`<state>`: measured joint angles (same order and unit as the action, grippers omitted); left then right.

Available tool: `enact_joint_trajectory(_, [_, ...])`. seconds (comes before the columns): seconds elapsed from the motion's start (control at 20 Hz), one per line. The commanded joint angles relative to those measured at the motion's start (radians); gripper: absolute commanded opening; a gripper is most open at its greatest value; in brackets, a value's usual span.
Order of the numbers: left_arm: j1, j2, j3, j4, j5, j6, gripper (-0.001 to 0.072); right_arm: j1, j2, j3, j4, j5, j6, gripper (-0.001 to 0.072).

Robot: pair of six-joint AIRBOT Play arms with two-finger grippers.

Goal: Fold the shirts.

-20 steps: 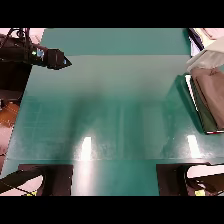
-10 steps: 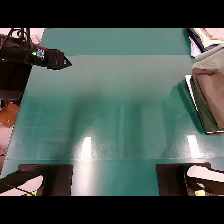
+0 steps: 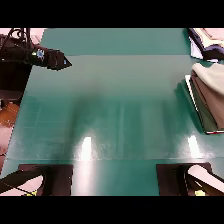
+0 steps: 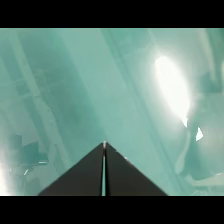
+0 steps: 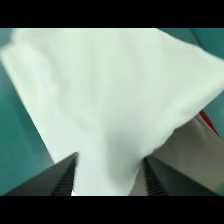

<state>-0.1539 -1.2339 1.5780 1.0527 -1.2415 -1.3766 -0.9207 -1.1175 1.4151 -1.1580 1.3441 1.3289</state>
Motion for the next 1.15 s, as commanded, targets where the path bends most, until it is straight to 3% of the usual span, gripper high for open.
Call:
enact_joint_trajectory(0.0, [0.001,0.0,0.0,0.002,-0.007,0.024,0.0025,-0.065,0.082,-0.141,-0.174,0.037,0.043,0.0532])
enact_joint_trajectory(0.15, [0.001,0.0,0.0,0.003,-0.027,0.026,0.0025,-0.09,0.133,-0.204,-0.127,0.026,0.056,0.0531])
enact_joint_trajectory(0.35, [0.001,0.0,0.0,0.002,-0.029,0.024,0.0025,0.045,0.185,-0.271,0.229,0.016,0.057,0.053])
enact_joint_trajectory(0.45, [0.001,0.0,0.0,0.0,-0.055,0.022,0.0025,0.196,0.195,-0.293,0.325,0.014,0.057,0.05])
enact_joint_trajectory(0.5, [0.001,0.0,0.0,0.0,-0.056,0.022,0.0025,0.281,0.193,-0.293,0.331,0.011,0.057,0.041])
enact_joint_trajectory(0.65, [0.001,0.0,0.0,-0.001,-0.039,0.022,0.0025,0.528,0.192,-0.293,0.324,-0.031,0.056,0.0025])
enact_joint_trajectory(0.85, [0.001,0.0,0.0,-0.002,-0.023,0.022,0.0025,0.74,0.192,-0.293,0.323,-0.151,0.056,0.0013])
enact_joint_trajectory(1.1, [0.001,0.0,0.0,-0.002,-0.023,0.022,0.0025,0.811,0.192,-0.293,0.325,-0.189,0.057,0.0013])
